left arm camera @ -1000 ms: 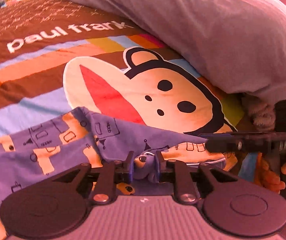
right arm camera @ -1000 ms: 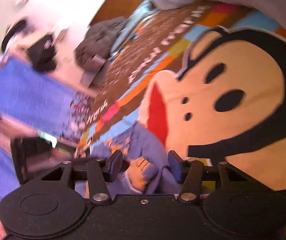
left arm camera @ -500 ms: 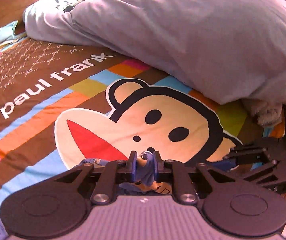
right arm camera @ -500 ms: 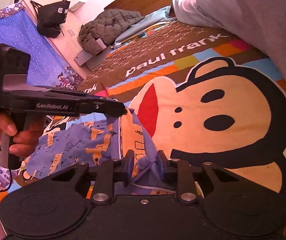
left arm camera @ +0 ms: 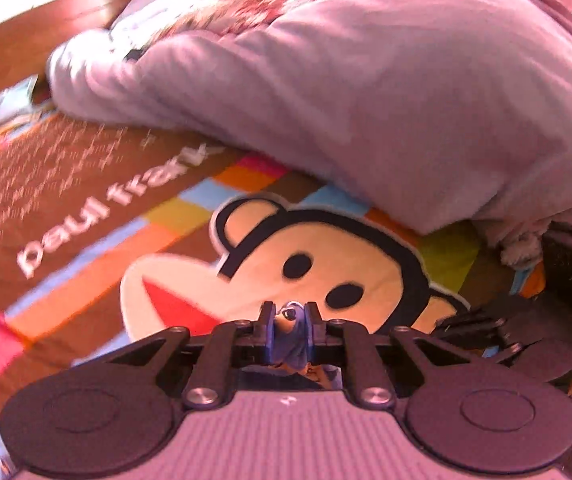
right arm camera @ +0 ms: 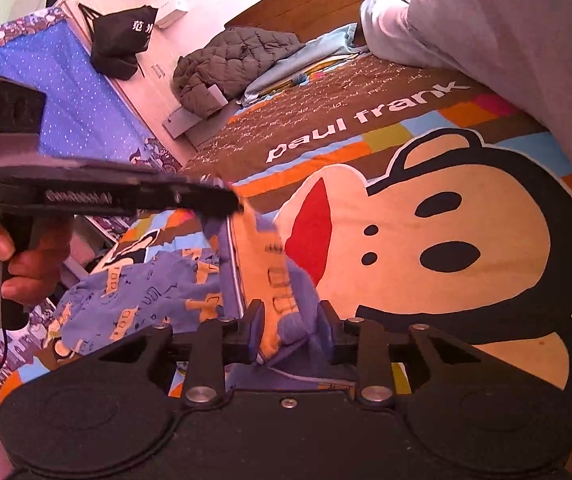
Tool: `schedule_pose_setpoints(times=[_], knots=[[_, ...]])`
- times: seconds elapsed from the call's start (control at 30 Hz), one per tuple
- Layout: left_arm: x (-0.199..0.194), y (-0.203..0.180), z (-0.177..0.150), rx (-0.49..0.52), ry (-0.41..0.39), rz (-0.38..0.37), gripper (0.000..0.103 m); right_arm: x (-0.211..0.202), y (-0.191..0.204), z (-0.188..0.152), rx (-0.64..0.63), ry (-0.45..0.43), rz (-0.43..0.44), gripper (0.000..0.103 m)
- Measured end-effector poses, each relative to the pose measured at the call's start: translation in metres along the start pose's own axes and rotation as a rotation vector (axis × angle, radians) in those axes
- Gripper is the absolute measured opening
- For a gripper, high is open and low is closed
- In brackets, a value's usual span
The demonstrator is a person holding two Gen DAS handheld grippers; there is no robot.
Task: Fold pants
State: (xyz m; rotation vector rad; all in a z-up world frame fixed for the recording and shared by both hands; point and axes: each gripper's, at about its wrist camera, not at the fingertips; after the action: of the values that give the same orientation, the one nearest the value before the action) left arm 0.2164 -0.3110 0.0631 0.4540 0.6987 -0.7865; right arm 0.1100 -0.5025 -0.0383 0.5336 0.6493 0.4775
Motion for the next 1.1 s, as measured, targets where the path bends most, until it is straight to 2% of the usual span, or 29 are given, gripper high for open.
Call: schedule_pose_setpoints(times=[0.07,0.13,0.23,0.43,0.53,0.63,0.8,0.9,0.97,1.0,1.07,1.1], knots=[[-0.001,-0.009,0.008,0.042,-0.018,-0.004,0.015,0.001,-0.005,0.001,0.039,-0.001,0.023,0.03],[-0.002,-0.018,0.014,0.091,-0.028,0.005,0.015,-0.001,-0.01,0.002,0.076,-0.017,0.052,0.017],[0.001,-0.026,0.021,0.119,-0.041,0.014,0.015,-0.007,-0.007,0.003,0.057,-0.051,0.035,0.005],[0.02,-0.025,0.035,0.066,-0.073,0.015,0.015,-0.031,-0.015,0.005,0.084,-0.153,-0.005,0.003],[0.04,-0.022,0.041,0.01,-0.08,0.008,0.015,-0.048,-0.026,0.007,0.108,-0.236,-0.074,0.002],[0.073,-0.021,0.046,-0.065,-0.055,-0.009,0.015,-0.059,-0.034,0.013,0.121,-0.287,-0.151,0.002],[0.131,-0.029,0.05,-0.111,0.017,0.018,0.015,-0.05,-0.048,0.02,0.144,-0.275,-0.273,0.001],[0.154,-0.029,0.052,-0.168,0.072,0.061,0.015,-0.036,-0.051,0.021,0.1,-0.215,-0.397,0.0],[0.154,-0.023,0.051,-0.234,0.09,0.065,0.015,-0.028,-0.061,0.021,0.144,-0.162,-0.407,0.003],[0.149,-0.019,0.05,-0.269,0.079,0.065,0.018,-0.027,-0.064,0.02,0.166,-0.15,-0.411,0.01],[0.136,-0.012,0.049,-0.282,0.065,0.075,0.04,-0.029,-0.066,0.018,0.179,-0.161,-0.413,0.016],[0.126,-0.009,0.047,-0.265,0.056,0.092,0.063,-0.032,-0.066,0.018,0.177,-0.169,-0.394,0.021]])
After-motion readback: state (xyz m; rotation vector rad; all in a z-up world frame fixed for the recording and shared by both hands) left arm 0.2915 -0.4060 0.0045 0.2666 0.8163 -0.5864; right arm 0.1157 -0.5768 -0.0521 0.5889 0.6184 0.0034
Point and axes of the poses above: each gripper's, at about its wrist camera, not at the fingertips, and x roughly the way its jaws point, y to its left, z to its top, and after that the axes turned 11 degrees about z, right-handed
